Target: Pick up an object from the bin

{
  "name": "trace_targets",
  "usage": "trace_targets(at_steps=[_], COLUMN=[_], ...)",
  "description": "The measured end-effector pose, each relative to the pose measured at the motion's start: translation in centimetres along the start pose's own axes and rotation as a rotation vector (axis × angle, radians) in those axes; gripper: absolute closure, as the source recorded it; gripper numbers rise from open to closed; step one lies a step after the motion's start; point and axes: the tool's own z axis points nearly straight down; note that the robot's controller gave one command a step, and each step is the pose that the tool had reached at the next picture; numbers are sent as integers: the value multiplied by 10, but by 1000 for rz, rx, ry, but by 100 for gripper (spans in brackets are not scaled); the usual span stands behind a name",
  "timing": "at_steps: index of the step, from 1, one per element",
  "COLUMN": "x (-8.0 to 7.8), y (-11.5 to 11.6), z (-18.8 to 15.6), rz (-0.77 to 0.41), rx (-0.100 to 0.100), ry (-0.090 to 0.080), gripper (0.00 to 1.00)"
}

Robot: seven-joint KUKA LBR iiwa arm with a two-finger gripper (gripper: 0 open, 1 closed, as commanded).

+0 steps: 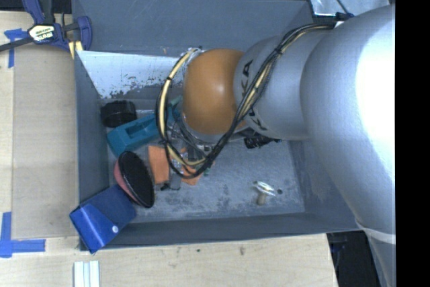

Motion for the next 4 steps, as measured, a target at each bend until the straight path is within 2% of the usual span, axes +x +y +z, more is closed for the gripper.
trace_targets(at_steps=[1, 2, 3, 4], x=[-5, -7, -7, -7], y=[4, -8, -3, -7], z=[22, 18, 20, 18], rz=[34, 42, 36, 40], rx=[1, 1, 1, 0], ry=[3, 4, 0, 1], gripper=[0, 0, 0, 100])
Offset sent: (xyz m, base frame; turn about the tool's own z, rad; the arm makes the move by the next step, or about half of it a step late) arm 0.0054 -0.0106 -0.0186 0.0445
